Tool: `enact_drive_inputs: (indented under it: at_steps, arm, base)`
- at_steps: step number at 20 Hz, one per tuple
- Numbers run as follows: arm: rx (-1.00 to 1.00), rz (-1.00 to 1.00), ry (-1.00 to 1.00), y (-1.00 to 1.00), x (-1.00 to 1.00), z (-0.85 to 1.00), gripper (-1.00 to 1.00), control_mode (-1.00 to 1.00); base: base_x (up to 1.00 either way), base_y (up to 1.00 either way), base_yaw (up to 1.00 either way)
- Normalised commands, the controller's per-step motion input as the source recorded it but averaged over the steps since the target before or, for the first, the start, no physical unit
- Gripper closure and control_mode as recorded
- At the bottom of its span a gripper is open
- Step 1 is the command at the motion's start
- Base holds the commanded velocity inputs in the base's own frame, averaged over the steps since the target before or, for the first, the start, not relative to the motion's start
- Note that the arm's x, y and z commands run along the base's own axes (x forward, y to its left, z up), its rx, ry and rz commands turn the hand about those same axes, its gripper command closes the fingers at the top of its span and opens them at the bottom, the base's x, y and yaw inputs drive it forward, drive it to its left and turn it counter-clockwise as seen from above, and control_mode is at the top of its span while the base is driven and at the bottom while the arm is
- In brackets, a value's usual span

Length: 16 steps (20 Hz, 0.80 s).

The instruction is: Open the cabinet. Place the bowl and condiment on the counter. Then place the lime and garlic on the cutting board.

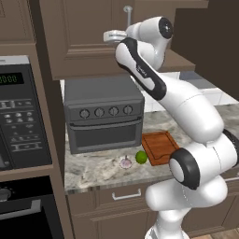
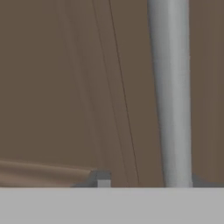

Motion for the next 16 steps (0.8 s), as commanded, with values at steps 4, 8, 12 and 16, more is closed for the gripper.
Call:
enact_drive_inputs:
  at_steps: [4,8,12,16]
  arm:
    - [-0.06,0.00,0.00,1.00,0.00,0.00,1.00,-1.00]
    - [-0.07,0.00,0.00,1.00,-0.18,0.00,1.00,-1.00]
    - [-0.07,0.00,0.00,1.00,-0.45,0.00,1.00,-1.00]
    - [-0.04,0.00,0.00,1.00,-0.74,0.00,1.00,-1.00]
  base:
    - [0.00,0.00,0.00]
    - [0.00,0.00,0.00]
    - [0.00,0.00,0.00]
    - [0.00,0.00,0.00]
